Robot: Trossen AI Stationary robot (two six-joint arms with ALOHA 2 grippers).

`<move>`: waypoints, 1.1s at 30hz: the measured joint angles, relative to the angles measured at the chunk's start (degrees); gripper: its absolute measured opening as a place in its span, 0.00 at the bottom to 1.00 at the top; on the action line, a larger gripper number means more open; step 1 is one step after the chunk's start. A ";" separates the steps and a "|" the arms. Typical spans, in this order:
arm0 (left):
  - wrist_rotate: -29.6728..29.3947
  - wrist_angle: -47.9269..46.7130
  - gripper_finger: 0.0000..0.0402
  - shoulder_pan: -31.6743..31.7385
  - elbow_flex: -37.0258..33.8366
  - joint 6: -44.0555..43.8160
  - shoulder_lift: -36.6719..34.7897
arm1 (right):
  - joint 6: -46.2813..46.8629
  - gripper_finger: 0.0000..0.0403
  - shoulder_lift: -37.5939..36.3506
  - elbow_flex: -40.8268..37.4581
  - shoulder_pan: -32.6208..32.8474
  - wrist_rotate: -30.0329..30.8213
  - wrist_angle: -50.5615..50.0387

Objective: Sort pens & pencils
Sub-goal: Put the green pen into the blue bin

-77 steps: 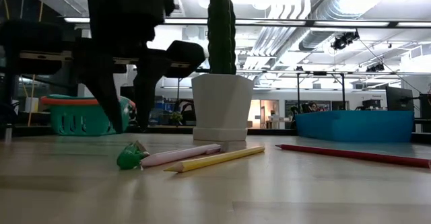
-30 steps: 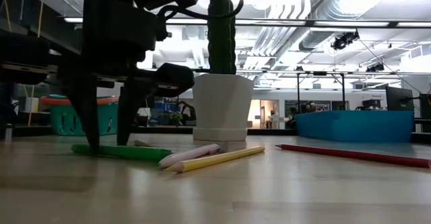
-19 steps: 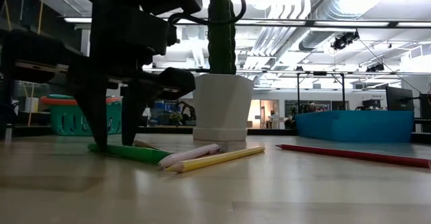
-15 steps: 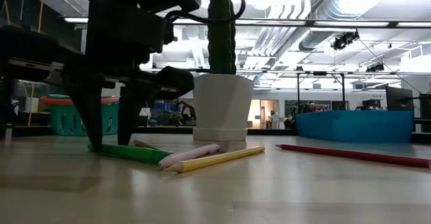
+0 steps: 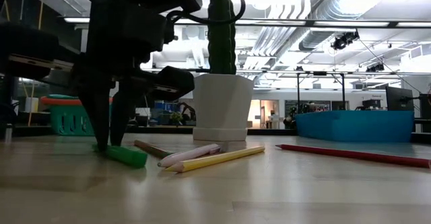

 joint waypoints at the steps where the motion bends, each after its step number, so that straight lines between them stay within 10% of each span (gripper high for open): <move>1: 0.13 0.16 0.03 0.01 -0.25 -0.04 -0.11 | 0.00 0.19 0.00 0.00 0.01 0.00 -0.13; 33: -1.68 0.34 0.07 -0.17 -2.58 -3.53 -0.06 | 0.42 0.19 0.00 0.00 0.00 0.28 -0.36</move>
